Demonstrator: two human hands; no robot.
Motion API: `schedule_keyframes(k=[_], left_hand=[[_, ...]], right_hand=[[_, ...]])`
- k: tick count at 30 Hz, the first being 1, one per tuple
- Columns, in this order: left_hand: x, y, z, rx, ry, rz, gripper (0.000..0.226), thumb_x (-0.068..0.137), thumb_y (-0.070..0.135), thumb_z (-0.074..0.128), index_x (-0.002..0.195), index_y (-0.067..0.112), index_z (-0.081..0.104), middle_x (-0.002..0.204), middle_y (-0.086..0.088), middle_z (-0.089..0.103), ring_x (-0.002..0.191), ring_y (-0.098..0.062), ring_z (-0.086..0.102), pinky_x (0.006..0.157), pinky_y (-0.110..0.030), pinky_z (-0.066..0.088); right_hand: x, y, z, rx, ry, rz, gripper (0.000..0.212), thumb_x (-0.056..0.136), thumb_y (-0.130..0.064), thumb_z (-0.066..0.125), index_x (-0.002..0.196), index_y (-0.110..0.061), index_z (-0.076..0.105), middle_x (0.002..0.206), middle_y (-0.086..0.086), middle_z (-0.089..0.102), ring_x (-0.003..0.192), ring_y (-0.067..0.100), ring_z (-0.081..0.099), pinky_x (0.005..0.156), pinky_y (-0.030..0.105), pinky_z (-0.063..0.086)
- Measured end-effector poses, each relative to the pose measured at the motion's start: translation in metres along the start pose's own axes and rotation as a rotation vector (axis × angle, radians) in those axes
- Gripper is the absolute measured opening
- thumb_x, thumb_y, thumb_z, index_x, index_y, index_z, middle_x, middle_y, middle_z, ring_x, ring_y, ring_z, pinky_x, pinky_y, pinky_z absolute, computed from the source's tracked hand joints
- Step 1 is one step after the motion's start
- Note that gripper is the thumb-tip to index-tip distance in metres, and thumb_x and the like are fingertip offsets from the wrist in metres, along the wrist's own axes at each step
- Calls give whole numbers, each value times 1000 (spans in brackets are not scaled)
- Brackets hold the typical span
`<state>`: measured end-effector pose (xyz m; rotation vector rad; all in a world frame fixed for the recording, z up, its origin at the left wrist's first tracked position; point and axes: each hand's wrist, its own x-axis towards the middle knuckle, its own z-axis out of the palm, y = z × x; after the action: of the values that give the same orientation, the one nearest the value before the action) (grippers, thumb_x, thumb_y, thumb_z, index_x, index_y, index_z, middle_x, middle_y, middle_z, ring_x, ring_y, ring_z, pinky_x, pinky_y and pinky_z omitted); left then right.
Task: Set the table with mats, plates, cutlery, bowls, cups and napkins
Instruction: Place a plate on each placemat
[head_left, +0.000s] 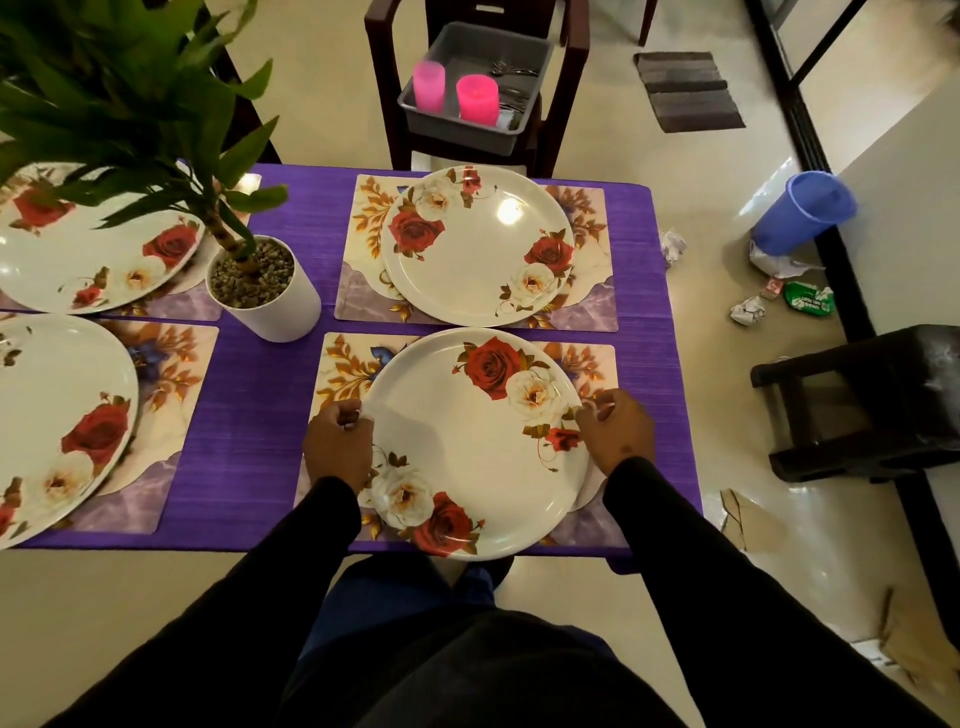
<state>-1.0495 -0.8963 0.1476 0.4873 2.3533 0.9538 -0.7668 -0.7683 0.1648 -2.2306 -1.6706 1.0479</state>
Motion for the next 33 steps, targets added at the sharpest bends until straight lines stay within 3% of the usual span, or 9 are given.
schedule_keyframes(k=[5,8,13,17,23,27,33], left_hand=[[5,-2,-3,19,25,25,31,92,14,64,123,12,67,117,-6,67,109,-24,61,86,-33,47],[17,-8,-12,66,59,-7,32,93,14,61,124,11,67,123,-10,67,117,-28,59,94,-40,48],[40,-16,-36,99,143,-103,26,92,12,65,117,8,69,117,-13,70,112,-32,62,95,-43,49],[50,-14,-45,110,62,-170,30,90,14,70,119,7,69,117,-11,70,111,-32,63,93,-39,48],[64,-18,-48,124,-31,-189,27,91,19,73,114,6,72,117,-14,72,110,-32,65,92,-39,50],[68,-15,-48,126,-73,-186,26,94,18,70,115,3,72,117,-15,71,111,-32,65,90,-38,49],[68,-17,-43,120,-46,-212,22,96,16,67,112,2,71,116,-18,71,107,-35,66,91,-45,54]], right_hand=[[11,-2,-3,35,67,7,24,93,-28,64,111,-13,62,114,8,63,106,25,58,85,33,48],[14,-1,-5,51,77,70,27,93,-30,64,114,-12,62,117,9,63,109,27,58,87,34,47],[16,5,-11,-1,87,147,24,94,-23,64,110,-6,63,112,12,65,109,31,58,83,30,41],[16,0,-13,-41,71,216,22,95,-21,63,110,-5,61,97,5,54,106,31,59,85,33,45],[19,-1,-10,-106,75,249,18,95,-19,64,99,-2,66,92,12,61,94,31,62,85,35,49],[22,-1,-10,-142,94,272,20,95,-20,64,100,-1,68,99,16,67,78,24,51,83,34,49],[16,-7,-10,-165,102,276,20,95,-16,63,101,2,67,102,19,67,97,34,63,90,39,51]])
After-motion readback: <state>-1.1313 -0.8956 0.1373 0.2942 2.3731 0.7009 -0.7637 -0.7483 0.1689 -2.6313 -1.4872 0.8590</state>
